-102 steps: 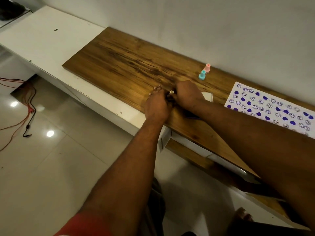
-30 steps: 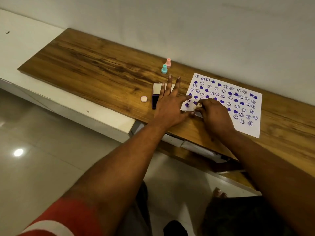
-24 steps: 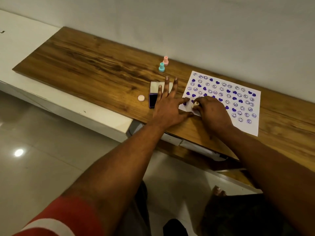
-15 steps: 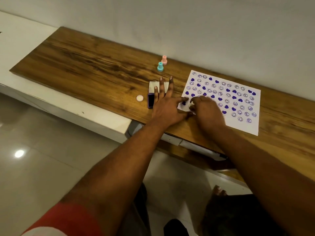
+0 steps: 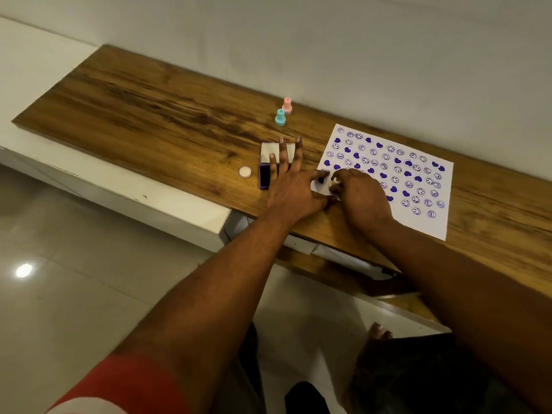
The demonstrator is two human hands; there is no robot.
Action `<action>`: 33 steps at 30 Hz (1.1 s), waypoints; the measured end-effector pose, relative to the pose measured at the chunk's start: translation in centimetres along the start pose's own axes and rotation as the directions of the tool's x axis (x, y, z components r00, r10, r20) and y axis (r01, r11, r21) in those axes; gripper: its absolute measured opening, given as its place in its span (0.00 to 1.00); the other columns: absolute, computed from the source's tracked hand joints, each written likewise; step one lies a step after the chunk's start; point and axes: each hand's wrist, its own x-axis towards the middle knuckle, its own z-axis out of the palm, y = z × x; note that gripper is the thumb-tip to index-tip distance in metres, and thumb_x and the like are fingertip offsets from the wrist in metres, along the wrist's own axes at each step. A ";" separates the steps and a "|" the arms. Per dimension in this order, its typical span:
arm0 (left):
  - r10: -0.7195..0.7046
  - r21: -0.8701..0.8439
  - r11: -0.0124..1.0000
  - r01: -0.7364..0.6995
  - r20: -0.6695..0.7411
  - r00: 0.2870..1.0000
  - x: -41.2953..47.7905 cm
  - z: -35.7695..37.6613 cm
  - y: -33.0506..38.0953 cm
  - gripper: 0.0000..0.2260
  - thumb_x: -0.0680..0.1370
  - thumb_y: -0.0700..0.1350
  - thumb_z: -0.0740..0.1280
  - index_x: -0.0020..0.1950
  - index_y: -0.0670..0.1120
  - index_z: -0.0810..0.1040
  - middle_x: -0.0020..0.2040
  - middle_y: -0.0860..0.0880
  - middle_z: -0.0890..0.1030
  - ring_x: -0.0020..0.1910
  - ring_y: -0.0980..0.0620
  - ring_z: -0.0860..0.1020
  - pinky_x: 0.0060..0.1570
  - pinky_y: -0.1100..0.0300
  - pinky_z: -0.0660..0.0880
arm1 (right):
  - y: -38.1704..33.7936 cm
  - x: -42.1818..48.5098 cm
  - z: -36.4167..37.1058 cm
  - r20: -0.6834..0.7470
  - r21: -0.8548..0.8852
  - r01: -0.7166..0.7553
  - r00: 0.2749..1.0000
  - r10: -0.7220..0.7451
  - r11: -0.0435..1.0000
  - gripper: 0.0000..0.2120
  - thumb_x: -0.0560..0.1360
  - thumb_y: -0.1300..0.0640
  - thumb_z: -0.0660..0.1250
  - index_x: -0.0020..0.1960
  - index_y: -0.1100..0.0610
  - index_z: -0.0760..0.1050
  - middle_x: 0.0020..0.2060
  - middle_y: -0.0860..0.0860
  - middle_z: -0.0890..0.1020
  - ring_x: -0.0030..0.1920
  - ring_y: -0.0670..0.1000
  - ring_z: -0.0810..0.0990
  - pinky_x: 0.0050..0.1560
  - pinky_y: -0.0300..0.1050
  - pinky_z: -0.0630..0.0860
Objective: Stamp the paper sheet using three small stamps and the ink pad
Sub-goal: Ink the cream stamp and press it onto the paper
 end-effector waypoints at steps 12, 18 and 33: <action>-0.011 0.065 0.998 0.009 0.030 0.999 0.3 0.2 0.0 0.34 0.70 0.78 0.64 0.73 0.67 0.73 0.84 0.43 0.35 0.78 0.38 0.26 0.73 0.40 0.26 | 4.5 1.7 -1.4 0.212 0.901 -0.410 0.703 0.679 0.142 0.10 0.80 0.48 0.70 0.46 0.54 0.82 0.33 0.48 0.79 0.31 0.44 0.74 0.31 0.38 0.73; -0.004 0.074 0.997 0.003 0.013 1.000 0.4 0.5 -0.2 0.35 0.69 0.79 0.63 0.73 0.67 0.73 0.84 0.43 0.36 0.79 0.38 0.27 0.75 0.38 0.29 | 4.2 1.6 -0.8 0.186 0.896 -0.402 0.727 0.661 0.191 0.12 0.80 0.47 0.70 0.53 0.56 0.84 0.35 0.47 0.80 0.33 0.44 0.74 0.36 0.39 0.74; 0.025 -0.034 0.999 -0.031 -0.154 0.988 -0.2 -3.1 -2.0 0.33 0.76 0.75 0.59 0.77 0.60 0.72 0.85 0.45 0.46 0.82 0.40 0.36 0.78 0.38 0.34 | 0.9 1.8 -1.3 0.095 0.878 -0.332 0.827 0.554 0.346 0.13 0.80 0.47 0.69 0.58 0.54 0.83 0.46 0.48 0.85 0.44 0.44 0.82 0.41 0.40 0.77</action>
